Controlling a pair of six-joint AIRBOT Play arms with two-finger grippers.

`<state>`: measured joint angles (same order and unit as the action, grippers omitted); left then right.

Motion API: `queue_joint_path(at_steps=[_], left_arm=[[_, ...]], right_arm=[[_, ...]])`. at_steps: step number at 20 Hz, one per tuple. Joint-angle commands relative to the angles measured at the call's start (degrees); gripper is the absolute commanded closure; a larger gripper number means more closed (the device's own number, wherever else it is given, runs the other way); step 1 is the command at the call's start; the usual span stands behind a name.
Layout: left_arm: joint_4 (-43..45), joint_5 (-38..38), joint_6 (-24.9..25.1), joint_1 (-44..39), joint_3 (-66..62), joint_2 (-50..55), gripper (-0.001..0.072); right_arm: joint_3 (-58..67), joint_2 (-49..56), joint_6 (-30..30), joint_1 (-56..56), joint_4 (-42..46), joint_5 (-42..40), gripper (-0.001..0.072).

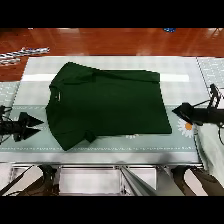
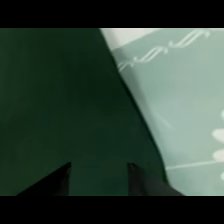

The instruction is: Fold the shirts.

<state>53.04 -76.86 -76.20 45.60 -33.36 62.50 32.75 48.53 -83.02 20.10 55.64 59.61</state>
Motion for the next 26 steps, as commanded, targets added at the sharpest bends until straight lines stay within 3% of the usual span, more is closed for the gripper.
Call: queue_joint_path(at_steps=[1,11,12,13,17,22,26], left_arm=[[-0.6,0.5,0.7,0.5,6.5,-1.3,0.0197],[-5.3,8.3,0.6,-12.9,8.2,3.9,0.0211],[-5.3,8.3,0.7,-14.1,8.2,4.3,0.0386],[-5.3,8.3,0.9,-14.6,8.2,4.4,0.0673],[-5.3,8.3,2.3,-14.6,8.2,4.4,0.0691],[-5.3,8.3,3.5,-14.6,8.2,4.3,0.0691],[-5.3,8.3,3.6,-14.6,8.2,4.3,0.0691]], right_arm=[[-5.0,-6.9,1.7,0.1,-3.9,2.0,0.0303],[-4.3,-7.0,1.6,1.3,-3.8,-0.6,0.0303],[-2.8,-7.0,1.7,3.5,-3.9,-1.4,0.0303],[-0.8,-7.0,2.0,7.0,-3.5,-1.4,0.0303],[-0.2,-6.8,0.2,21.7,9.6,7.0,0.0303],[-13.1,-6.8,4.4,18.4,4.2,13.4,0.0303],[-13.4,-4.7,4.2,17.4,2.9,13.0,0.0303]])
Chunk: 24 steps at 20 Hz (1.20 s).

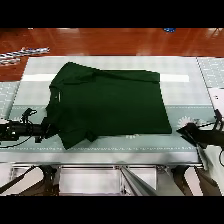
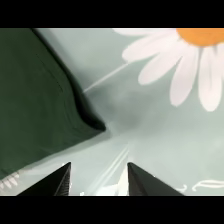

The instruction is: Fold the shirts.

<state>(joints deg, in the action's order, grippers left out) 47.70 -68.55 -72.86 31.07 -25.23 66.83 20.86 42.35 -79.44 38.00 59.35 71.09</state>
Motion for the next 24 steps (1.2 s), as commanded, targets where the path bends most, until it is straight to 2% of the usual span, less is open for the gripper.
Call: queue_joint_path(at_steps=[1,3,6,8,12,13,15,17,19,21,24], left_arm=[[0.0,0.0,0.2,-0.1,0.0,0.0,0.0690],[0.0,0.1,0.2,-0.1,0.1,0.0,0.0691],[-0.1,0.0,0.2,-0.2,0.1,0.0,0.0691],[-0.2,0.0,0.2,-0.2,0.1,0.0,0.0691],[-0.2,0.0,0.2,-0.2,0.1,0.0,0.0691],[-0.9,0.0,0.2,-0.1,0.1,0.0,0.0691],[-4.9,0.0,2.3,-0.1,0.0,0.0,0.0691],[-9.6,0.1,3.9,-0.1,-0.3,0.0,0.0690],[-12.1,-1.0,3.9,-0.1,-3.2,-0.3,0.0690],[-14.8,-4.5,4.6,0.0,-9.0,-1.4,0.0690],[-23.2,-6.6,4.7,0.0,-21.4,-6.7,0.0691]], right_arm=[[-1.5,3.6,0.7,-0.5,-1.0,1.7,0.0303],[-1.5,8.1,1.6,-0.5,-3.7,0.2,0.0303],[-1.5,14.1,6.3,-1.0,-11.5,-4.1,0.0304],[-1.5,18.2,6.0,-3.9,-11.1,-7.6,0.0303],[0.9,23.5,5.8,-11.4,-16.9,-14.8,0.0305],[2.2,24.1,6.1,-13.6,-18.9,-15.3,0.0328],[5.5,25.2,5.3,-19.3,-19.3,-18.1,0.0439],[9.5,27.0,5.2,-23.1,-19.4,-18.6,0.0691],[15.8,27.4,5.9,-25.1,-19.2,-15.3,0.0692],[24.8,27.4,6.2,-25.0,-18.6,-8.7,0.0693],[40.8,24.9,4.6,-25.0,-16.7,-3.5,0.0693]])
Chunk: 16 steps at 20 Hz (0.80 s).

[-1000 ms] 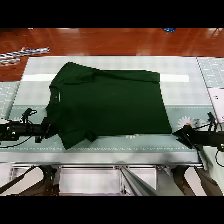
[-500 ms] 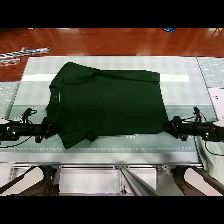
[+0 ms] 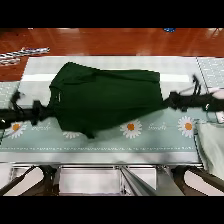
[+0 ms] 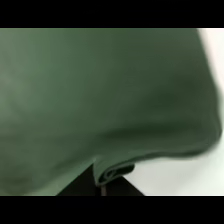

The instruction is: Fold the shirts.

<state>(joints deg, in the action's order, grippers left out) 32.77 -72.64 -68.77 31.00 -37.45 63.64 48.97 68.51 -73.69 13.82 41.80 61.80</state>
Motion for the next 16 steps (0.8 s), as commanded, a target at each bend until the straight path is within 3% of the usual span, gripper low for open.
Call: queue_joint_path(at_steps=[1,7,12,16], left_arm=[[-11.5,-1.7,0.6,0.0,-14.2,-5.9,0.0691],[-11.9,13.2,-1.0,0.0,-43.7,-18.6,0.0692],[7.8,16.7,-5.6,0.0,-57.8,-28.8,0.0691],[31.3,16.8,-11.6,-3.1,-59.1,-38.9,0.0691]], right_arm=[[18.8,-2.5,-1.8,-0.8,0.9,6.1,0.0693],[49.8,-10.3,-5.2,-0.8,5.6,6.0,0.0693],[55.8,-22.6,-8.3,-0.8,18.4,6.6,0.0693],[55.8,-30.8,-11.8,-0.8,28.2,13.8,0.0692]])
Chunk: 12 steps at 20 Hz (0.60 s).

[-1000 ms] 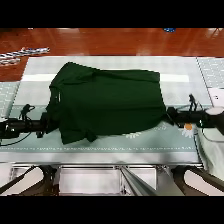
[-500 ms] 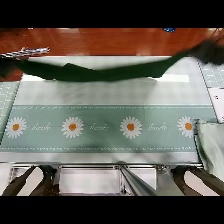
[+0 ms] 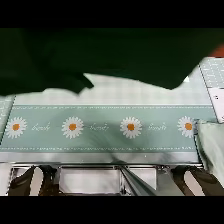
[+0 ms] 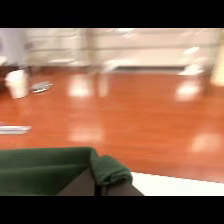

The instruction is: Fold the shirts.

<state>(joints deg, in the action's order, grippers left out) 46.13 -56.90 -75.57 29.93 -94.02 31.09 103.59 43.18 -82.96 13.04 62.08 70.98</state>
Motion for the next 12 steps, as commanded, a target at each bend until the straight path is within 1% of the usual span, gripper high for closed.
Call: queue_joint_path(at_steps=[1,4,6,7,9,12], left_arm=[[22.5,-0.3,-6.3,-4.8,-2.5,-7.8,0.0691],[33.7,-8.3,-9.9,-15.0,-2.3,-8.8,0.0691],[39.4,-13.0,-12.7,-19.1,-0.5,-8.0,0.0691],[40.6,-14.9,-14.0,-20.3,1.1,-7.2,0.0691],[39.8,-16.3,-15.8,-20.6,5.6,-5.2,0.0691],[35.6,-16.0,-15.8,-20.7,13.5,0.7,0.0691]], right_arm=[[1.2,-6.7,-2.9,0.0,9.0,7.3,0.0693],[1.0,-8.4,-4.0,0.0,9.7,14.6,0.0692],[-0.1,-8.4,-4.7,0.0,9.6,18.2,0.0692],[-1.3,-8.4,-4.9,0.0,9.6,19.0,0.0693],[-5.9,-8.4,-4.9,0.0,9.2,19.0,0.0693],[-16.9,-7.5,-4.8,0.0,8.3,15.4,0.0693]])
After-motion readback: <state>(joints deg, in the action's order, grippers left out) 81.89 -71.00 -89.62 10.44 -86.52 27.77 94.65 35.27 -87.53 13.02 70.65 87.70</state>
